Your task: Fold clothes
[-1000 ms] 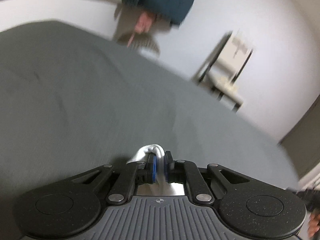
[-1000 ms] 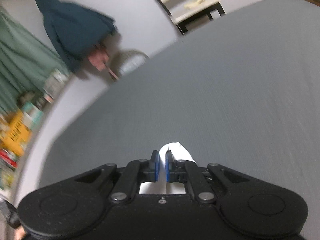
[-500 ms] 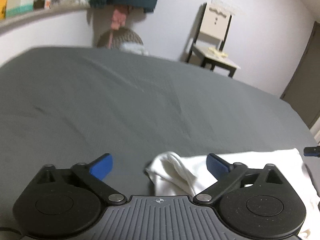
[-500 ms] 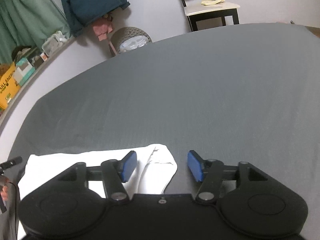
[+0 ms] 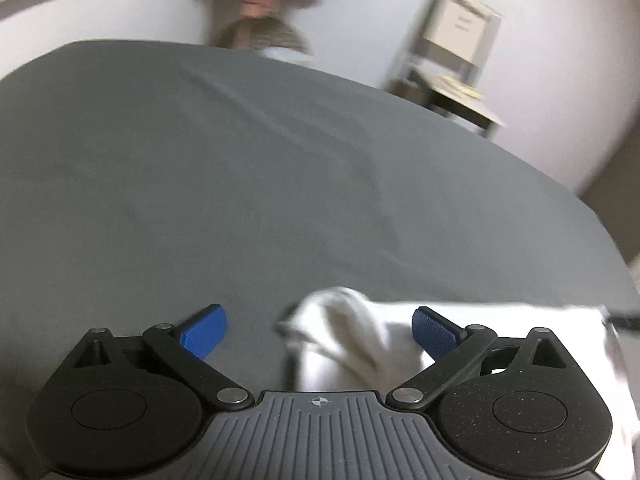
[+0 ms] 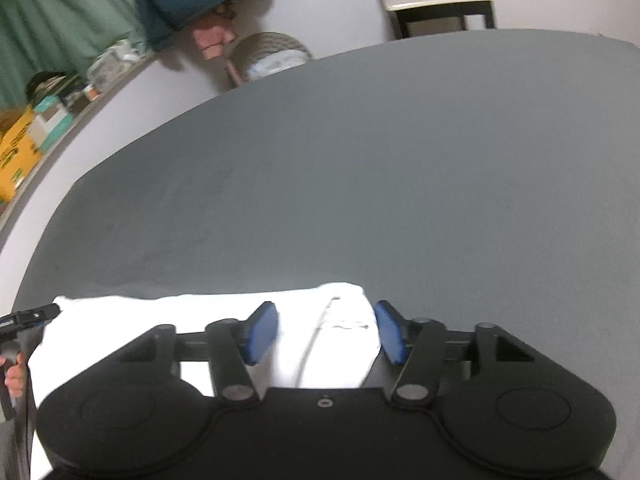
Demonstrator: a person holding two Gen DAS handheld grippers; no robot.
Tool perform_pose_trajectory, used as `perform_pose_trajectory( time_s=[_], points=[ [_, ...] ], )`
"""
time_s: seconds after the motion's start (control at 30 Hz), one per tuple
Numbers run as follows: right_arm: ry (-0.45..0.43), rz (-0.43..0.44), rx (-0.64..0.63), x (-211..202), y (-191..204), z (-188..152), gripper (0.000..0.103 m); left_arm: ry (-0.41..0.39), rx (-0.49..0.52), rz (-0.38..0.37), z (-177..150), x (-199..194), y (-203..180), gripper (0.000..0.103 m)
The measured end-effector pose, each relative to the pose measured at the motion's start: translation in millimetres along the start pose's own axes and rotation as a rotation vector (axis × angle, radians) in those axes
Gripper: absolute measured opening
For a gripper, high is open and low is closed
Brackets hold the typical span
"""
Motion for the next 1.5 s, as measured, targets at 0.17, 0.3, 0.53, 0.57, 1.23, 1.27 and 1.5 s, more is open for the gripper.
perform_pose_trajectory(
  time_s=[0.17, 0.3, 0.53, 0.57, 1.23, 1.27, 1.5],
  points=[
    [-0.018, -0.003, -0.021, 3, 5, 3, 0.037, -0.031, 0.060, 0.061, -4, -3, -14, 0.072],
    [-0.029, 0.001, -0.009, -2, 5, 3, 0.023, -0.043, 0.004, 0.005, 6, 1, -15, 0.030],
    [-0.083, -0.003, -0.029, -9, 14, 8, 0.016, -0.103, 0.059, 0.018, 0, -3, -19, 0.016],
    [-0.090, -0.005, -0.031, -10, 15, 9, 0.016, -0.108, 0.086, 0.030, 2, 0, -21, 0.016],
    [-0.037, -0.028, -0.051, -5, 5, 21, 0.055, 0.073, 0.032, -0.055, 15, -25, 31, 0.001],
    [-0.035, -0.023, -0.042, -6, 2, 20, 0.055, 0.084, 0.036, -0.055, 12, -26, 33, 0.001],
    [-0.048, -0.038, -0.110, -17, -3, 22, 0.053, 0.159, 0.137, -0.122, 12, -36, 28, 0.002]
  ],
)
Point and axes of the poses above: each gripper's, at about its wrist camera, not at the fingertips, and x roughly the way its jaws point, y to its left, z to its top, the point moved 1 cm from there along x, roughly the way its jaws point, and after that the axes turned 11 degrees about -z, right-handed, at the moved point
